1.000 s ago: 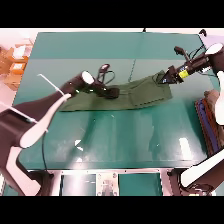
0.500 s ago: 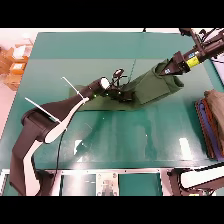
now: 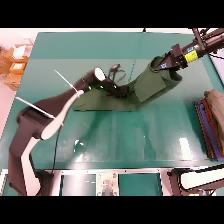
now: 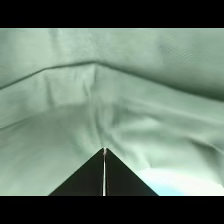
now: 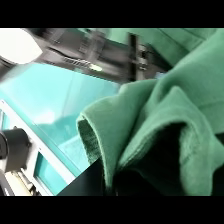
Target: Fold the shirts.
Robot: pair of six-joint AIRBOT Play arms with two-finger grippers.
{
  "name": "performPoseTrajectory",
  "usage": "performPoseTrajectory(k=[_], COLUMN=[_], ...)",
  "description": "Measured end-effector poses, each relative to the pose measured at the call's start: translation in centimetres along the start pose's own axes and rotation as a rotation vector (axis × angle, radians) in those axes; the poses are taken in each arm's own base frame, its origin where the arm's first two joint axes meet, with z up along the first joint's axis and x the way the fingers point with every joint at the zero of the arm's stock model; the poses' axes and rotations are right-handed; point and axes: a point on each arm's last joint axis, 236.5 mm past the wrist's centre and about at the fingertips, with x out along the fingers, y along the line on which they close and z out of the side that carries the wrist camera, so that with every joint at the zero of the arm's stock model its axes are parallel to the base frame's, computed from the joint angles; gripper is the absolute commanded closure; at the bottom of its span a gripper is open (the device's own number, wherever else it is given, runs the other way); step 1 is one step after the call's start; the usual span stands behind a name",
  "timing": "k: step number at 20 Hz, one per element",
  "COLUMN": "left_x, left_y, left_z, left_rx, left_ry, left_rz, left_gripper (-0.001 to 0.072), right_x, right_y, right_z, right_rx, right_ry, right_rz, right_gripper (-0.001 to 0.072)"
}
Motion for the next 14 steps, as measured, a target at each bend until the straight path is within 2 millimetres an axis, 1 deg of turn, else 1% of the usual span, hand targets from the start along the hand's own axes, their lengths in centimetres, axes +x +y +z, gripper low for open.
performPoseTrajectory(k=[1,3,4,5,7,9,10,11,12,13,14], left_x=[-2.5,-8.7,-12.0,-15.5,-21.9,-26.9,-29.0,-30.6,-31.9,-32.7,-33.3], left_y=[0.7,3.2,4.5,6.1,9.0,10.8,11.6,12.4,13.0,13.4,13.6], left_z=[0.8,2.0,2.3,2.5,2.3,1.9,1.6,1.3,1.0,0.8,0.6], left_rx=[0.012,0.027,0.026,0.012,-0.035,-0.085,-0.112,-0.135,-0.154,-0.167,-0.177], left_ry=[0.005,0.009,0.011,0.003,-0.021,-0.059,-0.075,-0.089,-0.101,-0.106,-0.110], left_rz=[0.018,0.089,0.130,0.177,0.255,0.300,0.319,0.337,0.351,0.356,0.361], left_gripper=[0.0682,0.0682,0.0682,0.0682,0.0682,0.0682,0.0682,0.0682,0.0681,0.0682,0.0682], right_x=[0.5,2.2,3.7,5.6,10.1,16.2,19.9,23.8,27.4,30.8,33.7], right_y=[0.5,2.1,3.1,4.2,6.6,9.0,10.1,11.1,11.9,12.6,13.2], right_z=[0.5,1.4,1.9,2.4,3.2,3.8,3.9,4.0,4.0,3.7,3.6], right_rx=[-0.003,-0.019,-0.032,-0.047,-0.080,-0.106,-0.115,-0.119,-0.119,-0.120,-0.115], right_ry=[-0.013,-0.030,-0.031,-0.028,-0.022,-0.018,-0.019,-0.028,-0.045,-0.064,-0.087], right_rz=[0.004,0.017,0.028,0.041,0.069,0.099,0.111,0.120,0.127,0.131,0.137], right_gripper=[0.0696,0.0696,0.0696,0.0696,0.0695,0.0694,0.0655,0.0323,0.0130,0.0137,0.0138])
